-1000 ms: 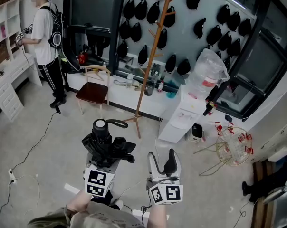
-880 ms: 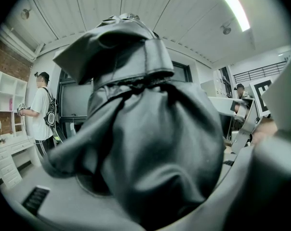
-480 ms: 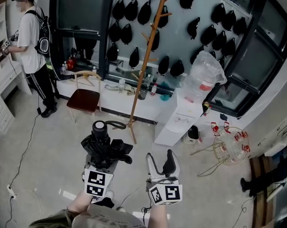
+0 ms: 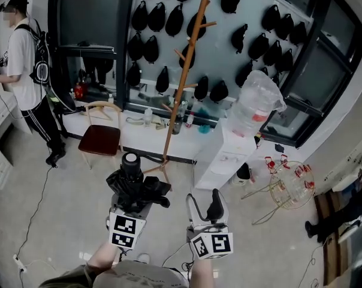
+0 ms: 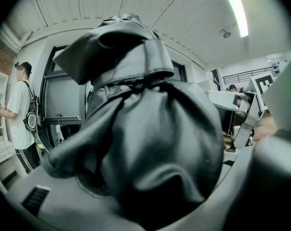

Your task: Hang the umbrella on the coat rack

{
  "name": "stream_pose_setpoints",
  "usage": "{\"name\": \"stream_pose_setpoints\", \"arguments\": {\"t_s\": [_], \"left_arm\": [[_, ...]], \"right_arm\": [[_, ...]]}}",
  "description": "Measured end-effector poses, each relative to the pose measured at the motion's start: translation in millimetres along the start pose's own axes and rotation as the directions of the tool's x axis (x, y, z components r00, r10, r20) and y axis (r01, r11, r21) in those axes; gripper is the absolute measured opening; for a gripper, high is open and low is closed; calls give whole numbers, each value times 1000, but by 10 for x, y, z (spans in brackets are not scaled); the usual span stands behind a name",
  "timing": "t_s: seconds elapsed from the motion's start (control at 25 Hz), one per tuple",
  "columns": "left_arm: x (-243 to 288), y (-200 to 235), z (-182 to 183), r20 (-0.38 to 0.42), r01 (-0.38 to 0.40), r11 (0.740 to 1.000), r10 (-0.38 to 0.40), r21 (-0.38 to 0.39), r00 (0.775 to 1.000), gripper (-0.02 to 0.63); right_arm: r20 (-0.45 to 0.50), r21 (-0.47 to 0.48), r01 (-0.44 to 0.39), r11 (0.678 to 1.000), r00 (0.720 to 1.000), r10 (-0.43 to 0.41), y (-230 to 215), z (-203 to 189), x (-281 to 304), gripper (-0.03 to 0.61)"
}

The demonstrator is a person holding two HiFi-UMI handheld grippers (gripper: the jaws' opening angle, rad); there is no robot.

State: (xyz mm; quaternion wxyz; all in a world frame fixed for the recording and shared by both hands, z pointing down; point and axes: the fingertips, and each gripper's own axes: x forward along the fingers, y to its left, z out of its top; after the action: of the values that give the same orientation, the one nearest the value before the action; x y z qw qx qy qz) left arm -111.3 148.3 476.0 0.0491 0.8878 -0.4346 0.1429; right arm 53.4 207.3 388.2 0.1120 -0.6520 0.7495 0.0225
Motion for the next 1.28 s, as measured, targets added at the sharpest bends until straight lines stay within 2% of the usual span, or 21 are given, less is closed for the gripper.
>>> {"name": "stream_pose_setpoints", "arguments": {"t_s": [0.32,0.68,1.28], "left_arm": [[220,223,-85,-39,18,1000,-19,-15,999,299],[614,369,-73,-47,-30,999,30,-12,998,299],[2096,314,474,-56,-108,994,107,-22,993,299]], "right_arm": [[-20,36,10,999,1000,-9,-64,-112,303,345],[-28,51,-68,996,997,70,-257,-301,800,345],[-6,61,-242,968,970,243,-1300,-224,2044,344]]}}
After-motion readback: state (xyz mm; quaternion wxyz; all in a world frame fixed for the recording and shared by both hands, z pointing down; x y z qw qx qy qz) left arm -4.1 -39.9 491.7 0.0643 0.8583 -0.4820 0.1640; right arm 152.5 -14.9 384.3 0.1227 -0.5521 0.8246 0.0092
